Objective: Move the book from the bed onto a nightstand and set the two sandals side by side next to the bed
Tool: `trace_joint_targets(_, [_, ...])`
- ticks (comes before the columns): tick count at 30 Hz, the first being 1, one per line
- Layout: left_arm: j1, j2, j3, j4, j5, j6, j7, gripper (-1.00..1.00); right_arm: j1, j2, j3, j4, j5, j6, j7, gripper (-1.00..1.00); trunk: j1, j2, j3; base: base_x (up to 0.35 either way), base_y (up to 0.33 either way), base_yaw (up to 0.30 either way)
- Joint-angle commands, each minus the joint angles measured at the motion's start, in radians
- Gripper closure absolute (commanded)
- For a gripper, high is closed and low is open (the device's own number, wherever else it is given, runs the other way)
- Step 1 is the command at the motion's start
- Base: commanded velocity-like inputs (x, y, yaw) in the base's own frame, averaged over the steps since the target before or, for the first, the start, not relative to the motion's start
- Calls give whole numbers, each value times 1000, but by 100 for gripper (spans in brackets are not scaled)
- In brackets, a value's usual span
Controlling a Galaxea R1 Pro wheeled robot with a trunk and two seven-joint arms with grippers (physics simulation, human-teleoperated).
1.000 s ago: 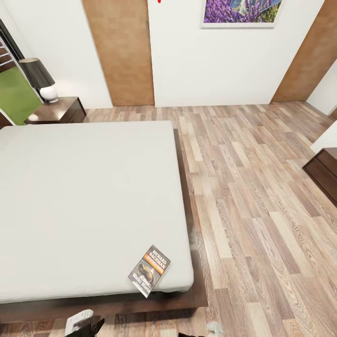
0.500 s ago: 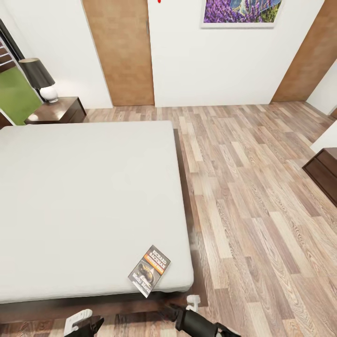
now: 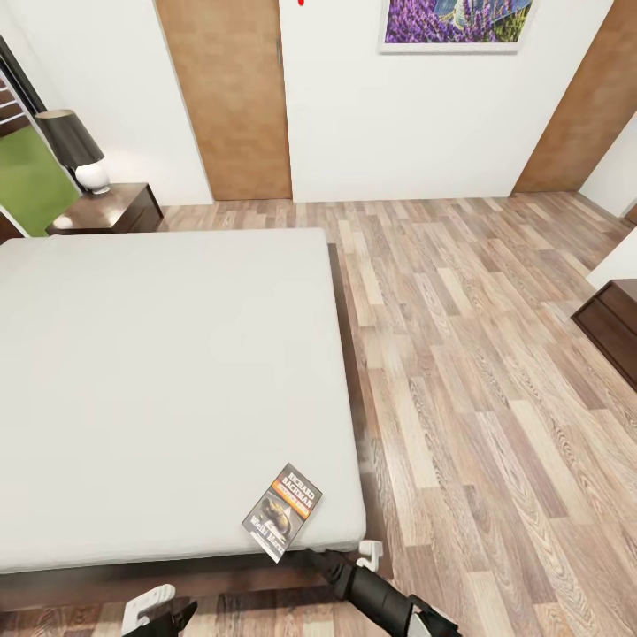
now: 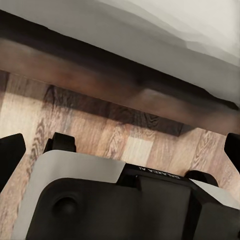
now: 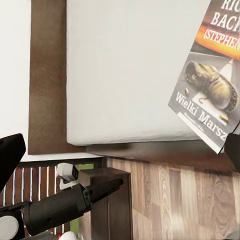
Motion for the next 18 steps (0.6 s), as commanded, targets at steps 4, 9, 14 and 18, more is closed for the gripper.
trace_joint_targets(4, [0,0,3,1,9,7,-6,-100,0,0,-3,-2,-74,7,5,-100,0,-1,-1,0,0,0])
trace_joint_targets(9, [0,0,3,1,10,8,-6,-100,0,0,-2,1,-328,59,7,-100,0,-1,-1,0,0,0])
trace_joint_targets(14, [0,0,3,1,10,9,-6,-100,0,0,-1,1,-420,219,11,-100,0,-1,-1,0,0,0])
trace_joint_targets(18, [0,0,3,1,10,10,-5,-100,0,0,-1,6,-437,270,10,-100,0,-1,-1,0,0,0])
